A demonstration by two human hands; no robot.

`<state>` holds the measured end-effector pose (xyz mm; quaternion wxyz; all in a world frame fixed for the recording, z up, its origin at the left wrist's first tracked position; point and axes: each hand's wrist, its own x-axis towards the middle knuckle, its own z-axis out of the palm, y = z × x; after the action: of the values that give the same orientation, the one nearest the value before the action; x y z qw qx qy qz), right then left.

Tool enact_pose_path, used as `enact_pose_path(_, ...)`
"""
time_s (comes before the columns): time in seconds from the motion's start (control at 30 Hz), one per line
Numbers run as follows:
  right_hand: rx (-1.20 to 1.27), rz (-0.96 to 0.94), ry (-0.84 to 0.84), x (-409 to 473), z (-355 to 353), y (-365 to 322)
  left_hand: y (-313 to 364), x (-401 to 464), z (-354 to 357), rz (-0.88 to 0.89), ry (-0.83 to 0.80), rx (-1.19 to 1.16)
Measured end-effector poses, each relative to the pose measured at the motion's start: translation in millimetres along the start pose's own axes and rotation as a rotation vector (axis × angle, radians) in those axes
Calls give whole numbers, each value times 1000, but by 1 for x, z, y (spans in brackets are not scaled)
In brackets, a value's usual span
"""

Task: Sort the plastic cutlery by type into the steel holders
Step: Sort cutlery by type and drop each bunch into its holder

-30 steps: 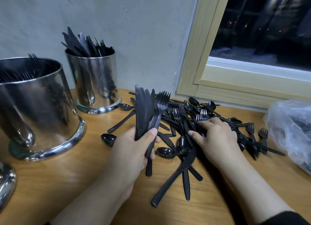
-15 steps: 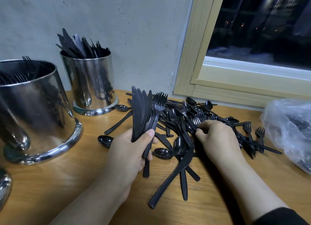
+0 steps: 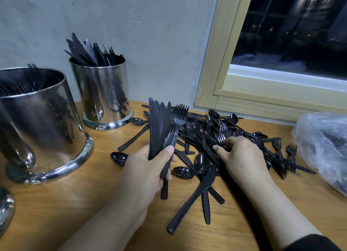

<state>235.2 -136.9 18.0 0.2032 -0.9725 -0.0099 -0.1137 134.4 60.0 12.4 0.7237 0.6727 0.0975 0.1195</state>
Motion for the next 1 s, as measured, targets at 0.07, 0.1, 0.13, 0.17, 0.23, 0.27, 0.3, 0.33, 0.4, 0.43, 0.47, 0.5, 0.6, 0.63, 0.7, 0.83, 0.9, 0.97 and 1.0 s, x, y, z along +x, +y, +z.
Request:
enact_pose_path(0.07,8,0,3,0,0,1,-1,1,0,4,5,1)
enact_pose_path(0.1,11,2,4,1,0,2,-1,1,0,6,6,2)
enact_pose_path(0.13,15,5,8,1,0,2,-1,1,0,8,5,3)
enact_pose_path(0.17,20,9,11,1,0,3,-1,1,0,10,3,4)
enact_pose_path(0.23,29,21,13,1,0,3,-1,1,0,9,2,2)
enact_pose_path(0.27,29,27,12,0,0,3,-1,1,0,8,2,3)
enact_pose_path(0.3,24,31,10,0,0,2,-1,1,0,10,3,5)
enact_pose_path(0.33,14,33,8,0,0,2,-2,1,-1,14,4,9)
enact_pose_path(0.4,1,33,1,0,-1,1,-2,2,0,18,7,14)
enact_pose_path(0.43,3,34,0,-1,-1,1,-3,2,0,17,8,14)
enact_pose_path(0.47,7,35,3,-1,-1,0,-3,2,0,15,8,12)
enact_pose_path(0.5,11,38,7,-1,-1,1,-3,2,0,14,7,10)
enact_pose_path(0.6,22,49,16,0,-2,3,-3,3,0,16,5,9)
enact_pose_path(0.63,29,46,26,0,-1,3,-4,3,0,18,5,10)
enact_pose_path(0.7,65,34,79,2,-2,6,-4,3,0,19,10,7)
enact_pose_path(0.83,264,1,189,-1,-11,2,-5,4,0,3,33,-18)
enact_pose_path(0.9,402,-13,206,-8,-16,-7,-5,6,0,-6,56,-41)
enact_pose_path(0.97,503,-47,195,-18,-17,-18,-5,7,1,-24,83,-73)
enact_pose_path(1.0,539,-72,183,-23,-16,-24,-4,7,1,-34,96,-95)
